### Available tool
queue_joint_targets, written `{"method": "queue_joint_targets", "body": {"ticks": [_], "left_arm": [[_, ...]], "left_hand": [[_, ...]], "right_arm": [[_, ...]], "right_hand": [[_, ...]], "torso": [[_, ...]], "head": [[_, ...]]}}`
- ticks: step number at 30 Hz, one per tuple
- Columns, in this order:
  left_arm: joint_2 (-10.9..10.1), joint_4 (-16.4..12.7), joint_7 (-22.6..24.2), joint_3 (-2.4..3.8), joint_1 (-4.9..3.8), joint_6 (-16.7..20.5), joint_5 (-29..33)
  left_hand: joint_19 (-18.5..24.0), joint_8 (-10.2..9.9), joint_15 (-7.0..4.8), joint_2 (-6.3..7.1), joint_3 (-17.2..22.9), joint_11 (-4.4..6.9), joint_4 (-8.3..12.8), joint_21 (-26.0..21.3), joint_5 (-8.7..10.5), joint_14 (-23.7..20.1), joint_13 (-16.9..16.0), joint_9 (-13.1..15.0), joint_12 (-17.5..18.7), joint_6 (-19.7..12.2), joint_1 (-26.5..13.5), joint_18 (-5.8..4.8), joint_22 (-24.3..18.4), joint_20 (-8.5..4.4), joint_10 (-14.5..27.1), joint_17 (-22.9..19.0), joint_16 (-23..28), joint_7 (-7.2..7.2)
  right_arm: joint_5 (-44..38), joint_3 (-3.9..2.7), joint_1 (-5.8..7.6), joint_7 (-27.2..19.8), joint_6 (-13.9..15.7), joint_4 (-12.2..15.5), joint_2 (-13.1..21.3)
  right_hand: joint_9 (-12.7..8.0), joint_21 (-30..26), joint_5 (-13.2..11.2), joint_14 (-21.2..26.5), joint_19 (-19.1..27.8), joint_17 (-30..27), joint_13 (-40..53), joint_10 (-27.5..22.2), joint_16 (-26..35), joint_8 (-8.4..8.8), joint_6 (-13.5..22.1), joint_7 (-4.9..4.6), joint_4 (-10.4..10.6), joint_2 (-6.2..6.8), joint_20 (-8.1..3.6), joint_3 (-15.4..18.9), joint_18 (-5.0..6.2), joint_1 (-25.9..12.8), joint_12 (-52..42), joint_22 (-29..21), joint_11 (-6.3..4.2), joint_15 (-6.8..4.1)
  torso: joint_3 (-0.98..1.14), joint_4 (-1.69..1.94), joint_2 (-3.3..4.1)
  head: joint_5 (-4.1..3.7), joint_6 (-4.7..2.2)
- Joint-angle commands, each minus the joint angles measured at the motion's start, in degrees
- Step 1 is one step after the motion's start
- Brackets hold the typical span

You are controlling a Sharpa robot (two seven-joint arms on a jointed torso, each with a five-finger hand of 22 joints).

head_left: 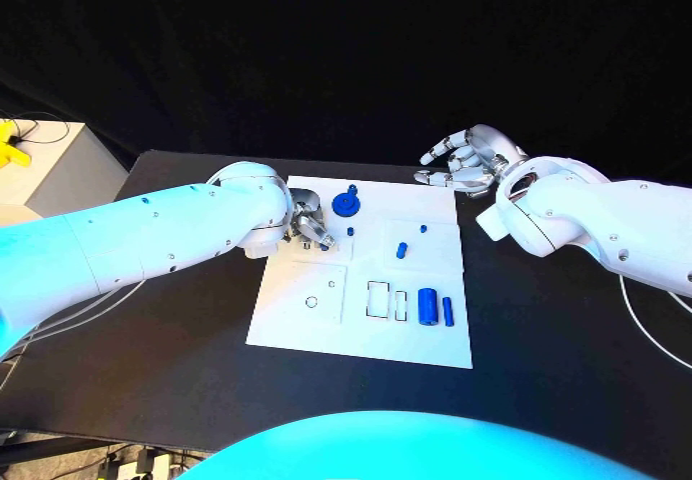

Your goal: Assemble the parts on the task board

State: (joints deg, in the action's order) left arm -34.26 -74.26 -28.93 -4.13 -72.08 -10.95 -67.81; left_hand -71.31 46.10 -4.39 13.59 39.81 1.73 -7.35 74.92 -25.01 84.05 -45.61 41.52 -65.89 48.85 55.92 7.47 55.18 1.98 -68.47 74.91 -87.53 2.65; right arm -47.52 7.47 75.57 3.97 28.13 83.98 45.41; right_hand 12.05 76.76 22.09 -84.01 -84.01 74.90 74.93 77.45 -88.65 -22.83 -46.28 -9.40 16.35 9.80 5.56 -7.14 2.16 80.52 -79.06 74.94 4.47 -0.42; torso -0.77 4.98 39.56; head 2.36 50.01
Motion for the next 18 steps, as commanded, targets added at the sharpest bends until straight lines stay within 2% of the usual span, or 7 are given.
{"method": "queue_joint_targets", "body": {"ticks": [1,7,12,15,18], "left_arm": [[-0.2,0.0,-0.3,-0.25,0.37,-0.4,-0.6],[-0.7,-0.5,-0.3,-0.07,0.38,0.0,-0.8],[-1.4,-1.2,-0.3,0.17,0.36,0.5,-1.2],[-1.8,-1.7,-0.3,0.45,0.33,0.8,-1.4],[-2.4,-2.4,-0.4,0.98,0.23,0.8,-1.7]], "left_hand": [[0.1,0.0,-0.09,0.5,-1.6,-0.42,-0.7,-0.4,0.4,4.2,-0.1,0.1,-0.3,0.4,0.4,-0.65,0.0,0.02,-0.1,9.1,0.2,-0.09],[0.0,-0.4,-0.03,0.86,-7.9,-0.51,-3.7,-0.5,0.59,4.2,-0.4,0.1,-0.6,0.8,1.2,-0.66,-0.1,0.07,-0.1,9.1,0.2,0.0],[-0.1,-0.6,-0.01,0.85,-10.8,-0.51,-5.5,-0.6,0.82,4.2,-0.7,0.0,-0.8,0.9,1.8,-0.66,-0.1,0.06,-0.2,9.1,0.2,0.02],[-0.1,-0.7,-0.01,0.87,-11.8,-0.52,-6.3,-0.6,1.03,4.2,-0.7,0.0,-0.8,1.0,2.1,-0.66,-0.1,0.06,-0.2,9.1,0.2,0.02],[-0.1,-0.9,0.0,0.92,-13.8,-0.53,-8.1,-0.6,2.3,4.2,-0.7,0.0,-0.8,1.0,2.9,-0.66,-0.1,0.08,-0.2,9.1,0.2,0.03]], "right_arm": [[-0.2,-0.02,-0.08,-0.5,-0.6,0.0,0.0],[-0.2,-0.02,-0.13,-0.6,-0.4,0.0,0.1],[-0.2,-0.02,-0.18,-0.6,-0.3,0.0,0.1],[-0.2,-0.02,-0.21,-0.6,-0.3,0.0,0.2],[-0.2,-0.02,-0.25,-0.6,-0.2,0.0,0.2]], "right_hand": [[-0.1,-0.3,0.3,-5.1,-1.6,12.0,2.0,-0.5,0.3,0.32,0.3,-0.03,0.1,0.06,0.23,-0.3,0.8,-0.5,0.3,7.2,0.12,0.54],[-0.2,-0.7,0.0,-5.1,-1.4,11.8,1.8,-0.7,0.4,0.39,0.4,-0.06,0.2,0.13,0.24,-0.3,0.87,-0.8,0.4,7.0,0.15,0.56],[-0.2,-0.9,-0.1,-5.0,-1.4,11.6,1.7,-0.8,0.5,0.43,0.5,-0.09,0.2,0.14,0.25,-0.3,0.91,-1.0,0.5,6.9,0.17,0.57],[-0.2,-1.0,-0.2,-5.0,-1.3,11.6,1.7,-0.8,0.5,0.45,0.5,-0.1,0.2,0.15,0.26,-0.3,0.93,-1.1,0.5,6.8,0.18,0.58],[-0.2,-1.1,-0.3,-5.0,-1.3,11.5,1.6,-0.9,0.6,0.47,0.6,-0.11,0.2,0.15,0.27,-0.2,0.95,-1.2,0.6,6.8,0.19,0.59]], "torso": [[0.01,0.01,-0.02],[0.03,-0.06,-0.03],[0.03,-0.02,-0.05],[0.03,0.01,-0.05],[0.04,-0.04,-0.04]], "head": [[0.02,-0.01],[0.06,-0.01],[-0.03,-0.01],[0.01,-0.01],[0.02,-0.01]]}}
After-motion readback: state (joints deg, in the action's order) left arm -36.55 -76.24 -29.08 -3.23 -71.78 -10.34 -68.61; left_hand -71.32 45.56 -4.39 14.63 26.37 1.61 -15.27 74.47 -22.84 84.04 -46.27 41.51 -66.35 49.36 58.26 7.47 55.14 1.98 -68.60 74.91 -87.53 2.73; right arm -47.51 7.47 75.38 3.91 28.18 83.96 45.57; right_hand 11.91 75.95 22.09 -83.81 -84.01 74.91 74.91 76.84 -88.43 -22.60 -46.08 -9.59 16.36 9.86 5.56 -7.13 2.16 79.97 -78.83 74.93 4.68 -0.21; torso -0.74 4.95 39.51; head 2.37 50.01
